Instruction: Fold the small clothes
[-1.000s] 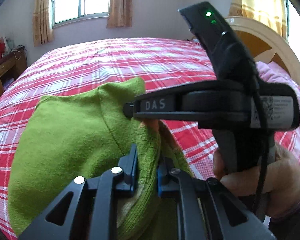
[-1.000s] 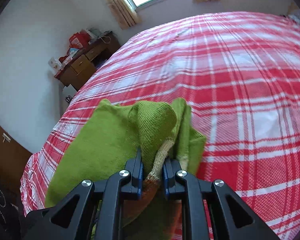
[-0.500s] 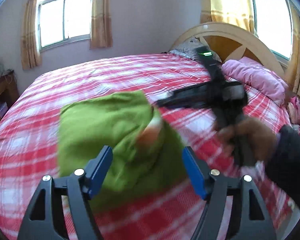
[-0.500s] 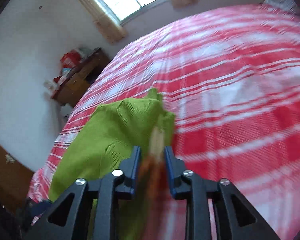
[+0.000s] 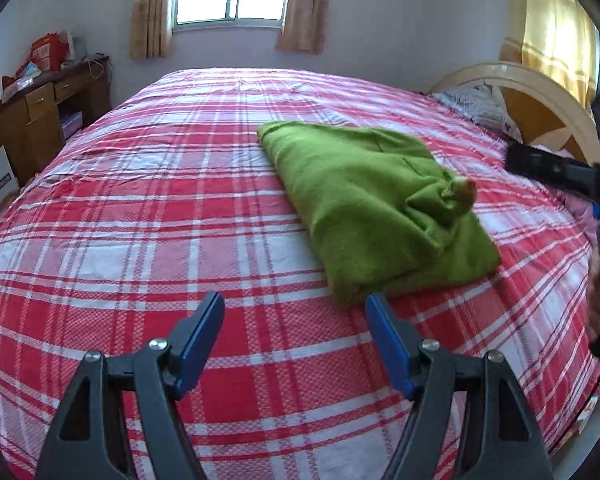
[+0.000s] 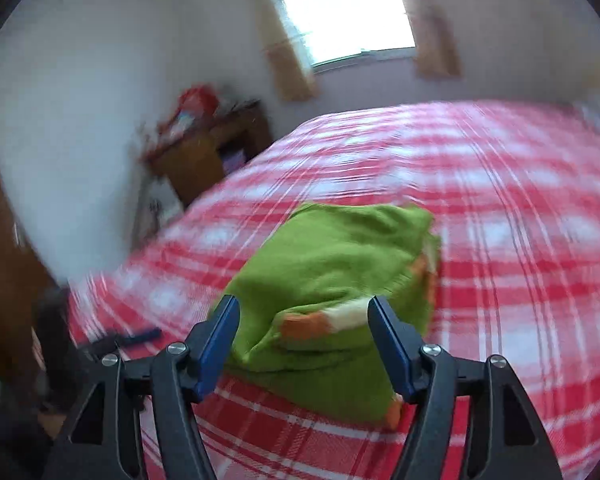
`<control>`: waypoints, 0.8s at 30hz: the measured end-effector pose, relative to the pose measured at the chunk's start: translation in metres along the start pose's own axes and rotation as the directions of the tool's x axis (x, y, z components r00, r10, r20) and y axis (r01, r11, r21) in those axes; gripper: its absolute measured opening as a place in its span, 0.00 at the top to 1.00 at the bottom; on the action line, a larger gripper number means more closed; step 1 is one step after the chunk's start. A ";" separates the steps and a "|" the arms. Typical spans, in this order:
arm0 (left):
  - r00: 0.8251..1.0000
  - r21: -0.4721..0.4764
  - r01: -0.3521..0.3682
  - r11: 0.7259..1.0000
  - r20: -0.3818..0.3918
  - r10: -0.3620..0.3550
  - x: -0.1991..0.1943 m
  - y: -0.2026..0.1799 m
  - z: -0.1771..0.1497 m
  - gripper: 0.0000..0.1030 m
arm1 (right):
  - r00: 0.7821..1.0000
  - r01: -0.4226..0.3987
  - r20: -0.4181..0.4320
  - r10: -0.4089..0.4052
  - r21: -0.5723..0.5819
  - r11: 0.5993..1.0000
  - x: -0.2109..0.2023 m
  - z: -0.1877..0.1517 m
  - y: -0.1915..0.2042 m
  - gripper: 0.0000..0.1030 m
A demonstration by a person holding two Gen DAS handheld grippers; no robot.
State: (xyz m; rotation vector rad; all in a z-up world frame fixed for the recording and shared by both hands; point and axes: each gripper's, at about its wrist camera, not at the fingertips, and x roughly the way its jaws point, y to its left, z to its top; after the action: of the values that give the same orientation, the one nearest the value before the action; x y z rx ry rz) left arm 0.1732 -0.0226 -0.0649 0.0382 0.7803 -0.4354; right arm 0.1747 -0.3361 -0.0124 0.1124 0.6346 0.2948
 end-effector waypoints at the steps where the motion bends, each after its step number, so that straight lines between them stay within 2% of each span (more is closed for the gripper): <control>1: 1.000 0.005 -0.001 1.000 -0.001 0.001 0.000 -0.001 -0.001 0.27 | 1.000 0.010 -0.028 -0.012 -0.066 0.998 0.008 0.002 0.011 0.35; 5: 1.000 -0.010 0.012 1.000 -0.006 -0.012 -0.005 0.001 -0.002 0.27 | 0.987 0.009 -0.150 -0.051 -0.265 0.964 0.046 -0.002 0.041 0.43; 7: 1.000 -0.015 0.013 1.000 -0.003 -0.013 -0.010 0.004 -0.002 0.27 | 0.968 0.105 -0.179 -0.177 -0.350 0.931 0.069 -0.011 0.034 0.68; 8: 1.000 -0.014 0.012 1.000 0.002 -0.012 -0.012 0.006 -0.002 0.27 | 0.951 0.151 -0.200 -0.235 -0.364 0.919 0.076 -0.016 0.029 0.83; 9: 1.000 -0.013 0.007 1.000 0.007 -0.007 -0.013 0.008 -0.002 0.27 | 0.940 0.158 -0.239 -0.243 -0.325 0.932 0.079 -0.022 0.017 0.85; 10: 1.000 -0.015 0.003 1.000 0.009 -0.003 -0.013 0.011 -0.001 0.27 | 0.940 0.153 -0.253 -0.228 -0.284 0.946 0.077 -0.028 0.009 0.86; 13: 1.000 -0.037 0.010 0.999 0.011 -0.010 -0.013 0.018 0.000 0.27 | 0.942 0.207 -0.230 -0.245 -0.179 0.962 0.053 -0.045 -0.013 0.88; 14: 1.000 -0.044 0.017 0.999 0.014 -0.016 -0.013 0.020 0.001 0.27 | 0.947 0.217 -0.216 -0.236 -0.108 0.970 0.041 -0.051 -0.024 0.89; 15: 1.000 -0.048 0.024 0.999 0.018 -0.023 -0.012 0.021 0.003 0.27 | 0.959 0.209 -0.197 -0.206 -0.006 0.978 0.026 -0.058 -0.038 0.95; 17: 0.999 -0.054 0.038 0.998 0.022 -0.037 -0.007 0.019 0.008 0.27 | 0.973 0.191 -0.166 -0.163 0.172 0.966 0.007 -0.080 -0.066 0.96; 19: 0.998 -0.053 0.051 0.997 0.035 -0.049 -0.002 0.015 0.018 0.27 | 0.986 0.129 -0.137 -0.094 0.279 0.952 0.002 -0.097 -0.078 0.95; 24: 0.998 -0.057 0.027 0.998 0.056 -0.023 0.012 0.012 0.039 0.27 | 0.994 0.100 -0.058 -0.087 0.276 0.956 -0.015 -0.089 -0.066 0.92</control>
State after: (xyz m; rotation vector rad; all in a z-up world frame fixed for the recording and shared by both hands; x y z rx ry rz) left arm 0.2115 -0.0232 -0.0467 -0.0378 0.7387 -0.4358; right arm 0.1253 -0.4026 -0.0876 0.3459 0.7221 0.1147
